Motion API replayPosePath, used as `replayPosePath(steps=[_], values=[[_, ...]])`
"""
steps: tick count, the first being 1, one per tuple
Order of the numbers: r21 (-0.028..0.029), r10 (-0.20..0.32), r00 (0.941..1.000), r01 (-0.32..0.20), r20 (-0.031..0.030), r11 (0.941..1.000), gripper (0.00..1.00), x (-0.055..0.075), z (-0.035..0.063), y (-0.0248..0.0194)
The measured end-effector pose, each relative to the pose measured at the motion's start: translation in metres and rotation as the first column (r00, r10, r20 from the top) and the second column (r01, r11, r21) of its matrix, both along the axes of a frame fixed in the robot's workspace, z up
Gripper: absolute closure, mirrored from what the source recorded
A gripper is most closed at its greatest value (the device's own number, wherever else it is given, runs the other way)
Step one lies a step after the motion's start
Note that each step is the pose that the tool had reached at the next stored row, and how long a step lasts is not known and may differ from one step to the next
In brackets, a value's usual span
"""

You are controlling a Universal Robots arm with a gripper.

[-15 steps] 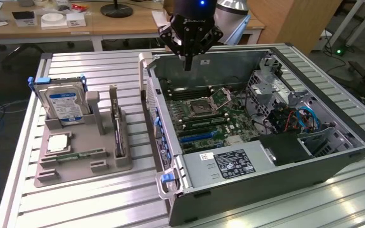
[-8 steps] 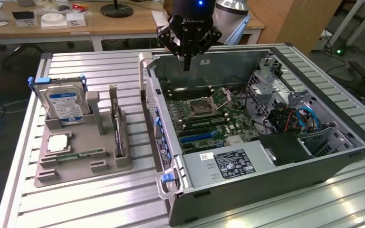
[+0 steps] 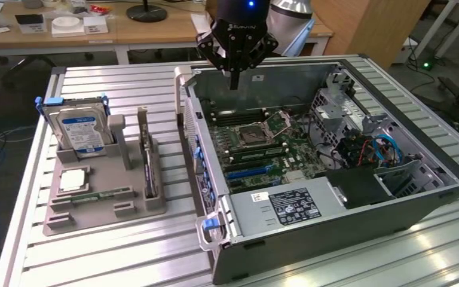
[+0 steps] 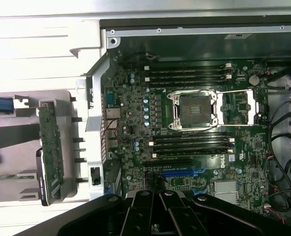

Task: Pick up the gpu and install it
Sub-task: 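Reach for the gpu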

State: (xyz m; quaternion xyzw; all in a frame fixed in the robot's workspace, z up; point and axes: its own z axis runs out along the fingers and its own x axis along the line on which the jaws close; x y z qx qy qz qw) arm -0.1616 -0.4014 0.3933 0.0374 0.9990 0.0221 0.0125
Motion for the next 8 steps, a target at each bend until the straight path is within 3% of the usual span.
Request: replayPosePath(steps=[8], values=[[0.0, 0.0, 1.0, 0.0, 0.0, 1.0, 0.89, -0.0019, 0.0, -0.0013]])
